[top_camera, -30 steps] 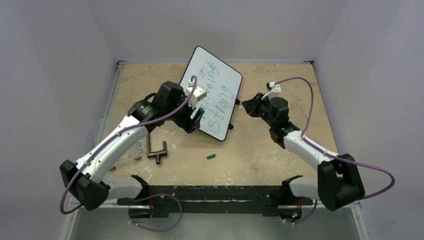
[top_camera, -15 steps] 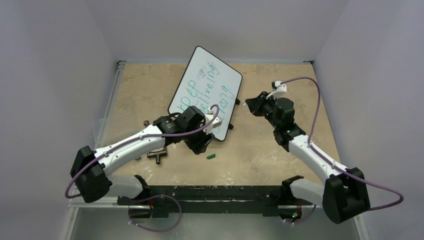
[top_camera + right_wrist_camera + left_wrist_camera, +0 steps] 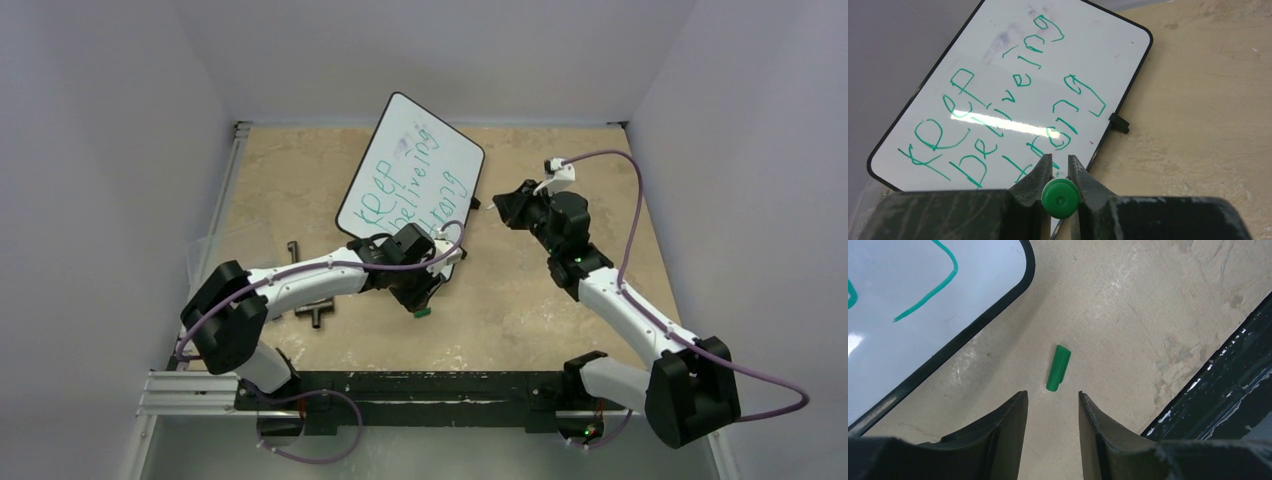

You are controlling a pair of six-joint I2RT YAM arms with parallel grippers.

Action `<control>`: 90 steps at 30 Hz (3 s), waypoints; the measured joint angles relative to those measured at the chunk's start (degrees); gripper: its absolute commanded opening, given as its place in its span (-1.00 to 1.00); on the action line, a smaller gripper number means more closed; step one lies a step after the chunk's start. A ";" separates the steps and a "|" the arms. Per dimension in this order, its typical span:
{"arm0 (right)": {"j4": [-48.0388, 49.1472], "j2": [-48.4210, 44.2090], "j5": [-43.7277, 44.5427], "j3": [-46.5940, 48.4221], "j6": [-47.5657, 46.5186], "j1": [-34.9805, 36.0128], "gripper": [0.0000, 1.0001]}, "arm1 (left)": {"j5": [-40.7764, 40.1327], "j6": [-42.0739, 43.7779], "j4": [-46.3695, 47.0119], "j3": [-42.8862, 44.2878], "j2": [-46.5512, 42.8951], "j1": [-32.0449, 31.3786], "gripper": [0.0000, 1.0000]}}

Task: Write a sentence on the whiteboard
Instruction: Pick up the pen cap from the center of the board, then insert the whiteboard marker without the cap into the pen cap.

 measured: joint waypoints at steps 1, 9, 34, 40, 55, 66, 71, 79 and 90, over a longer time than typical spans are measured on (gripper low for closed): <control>-0.26 0.00 0.02 0.13 -0.04 0.00 -1.00 | 0.20 0.00 0.50 -0.13 0.55 0.00 -0.22; -0.79 1.16 0.20 1.62 -0.24 0.00 -1.00 | 1.44 0.00 3.63 -1.11 3.23 -0.04 -0.24; -1.40 2.78 0.24 2.47 -0.48 0.00 -1.00 | 6.10 -3.15 14.10 -3.56 9.70 -1.49 -1.00; -2.45 0.81 0.24 2.47 -0.50 0.00 -1.00 | 6.93 -6.78 12.04 -3.56 7.26 -2.29 -1.00; 1.88 -12.26 -0.15 1.29 3.78 0.00 -1.00 | 0.35 -18.01 10.43 3.67 -12.00 -2.40 -1.00; 9.11 -15.89 -4.17 -2.73 0.74 0.00 -1.00 | -10.32 -33.62 8.94 13.86 -13.73 2.62 -1.00; 12.92 -17.94 -7.54 -4.00 -2.05 0.00 -1.00 | -6.01 -43.15 13.29 10.16 -13.66 8.72 -1.00; 21.33 -16.72 -10.36 -7.17 -6.60 3.54 -1.00 | -10.27 -58.97 5.70 16.79 -12.09 10.25 -1.00; 31.28 -11.06 -9.88 -7.26 -19.19 14.67 -1.00 | -9.94 -83.58 -8.79 24.11 -9.75 13.25 -1.00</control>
